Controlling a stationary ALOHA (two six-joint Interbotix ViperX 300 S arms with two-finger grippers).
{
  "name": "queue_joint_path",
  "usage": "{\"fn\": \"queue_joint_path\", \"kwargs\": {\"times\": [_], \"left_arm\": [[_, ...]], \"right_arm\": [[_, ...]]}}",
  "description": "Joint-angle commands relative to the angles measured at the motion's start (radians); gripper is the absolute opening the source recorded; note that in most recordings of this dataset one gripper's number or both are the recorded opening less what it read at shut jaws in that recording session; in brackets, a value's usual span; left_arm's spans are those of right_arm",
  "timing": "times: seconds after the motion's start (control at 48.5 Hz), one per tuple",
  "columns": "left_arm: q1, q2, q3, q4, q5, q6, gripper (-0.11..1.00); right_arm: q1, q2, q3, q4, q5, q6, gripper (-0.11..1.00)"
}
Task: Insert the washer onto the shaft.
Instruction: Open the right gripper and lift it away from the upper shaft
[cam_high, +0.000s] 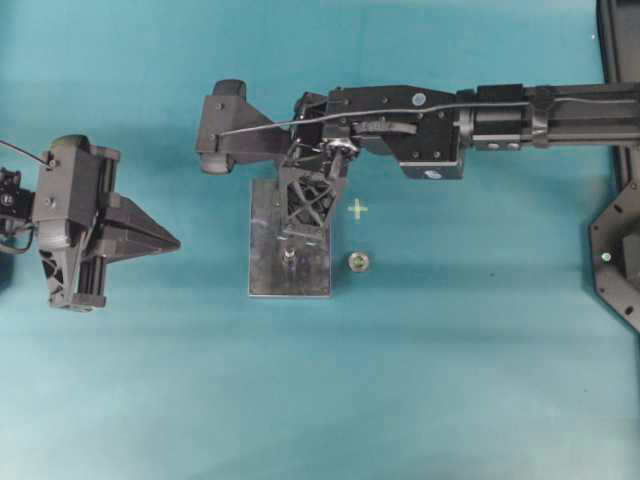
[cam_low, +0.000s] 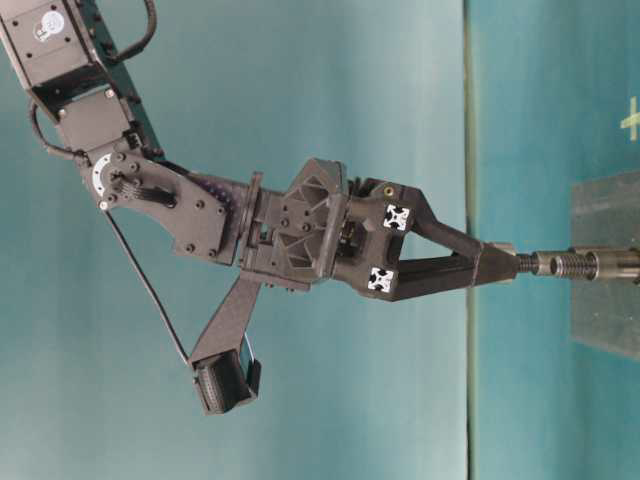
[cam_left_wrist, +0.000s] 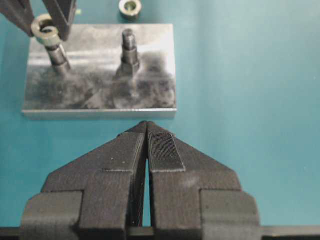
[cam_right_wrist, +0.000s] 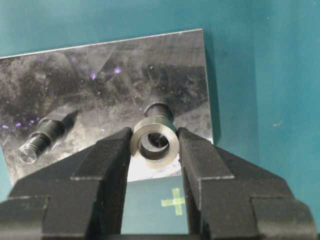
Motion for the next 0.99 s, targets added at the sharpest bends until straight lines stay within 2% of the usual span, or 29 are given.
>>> {"fn": "queue_joint_path", "kwargs": {"times": [0.0, 0.186, 0.31, 0.351, 0.537, 0.702, 0.826, 0.97], "left_arm": [[-0.003, -0.005, -0.009, 0.003, -0.008, -0.002, 0.0], [-0.003, -0.005, -0.009, 0.002, -0.009, -0.002, 0.0], [-0.003, -0.005, -0.008, 0.002, -0.008, -0.002, 0.0], [-0.003, -0.005, -0.008, 0.002, -0.009, -0.002, 0.0], [-0.003, -0.005, -0.008, 0.003, -0.008, -0.005, 0.0], [-0.003, -0.005, -0.008, 0.003, -0.009, -0.005, 0.0], [-0.003, -0.005, -0.006, 0.002, -0.009, -0.005, 0.0], [-0.003, -0.005, -0.008, 0.002, -0.009, -0.005, 0.0]], "right_arm": [[0.003, -0.018, -0.025, 0.005, 0.0, -0.003, 0.31], [-0.005, -0.018, -0.028, 0.002, 0.012, 0.011, 0.35], [-0.011, -0.015, -0.035, -0.002, 0.034, 0.014, 0.68], [-0.011, -0.012, -0.04, -0.002, 0.043, 0.014, 0.75], [-0.012, -0.02, -0.071, -0.005, 0.055, 0.014, 0.73], [-0.015, -0.058, -0.094, -0.044, 0.14, 0.015, 0.73], [-0.014, -0.107, -0.063, -0.049, 0.207, 0.015, 0.73], [0.003, -0.169, -0.014, -0.049, 0.196, 0.017, 0.73]]}}
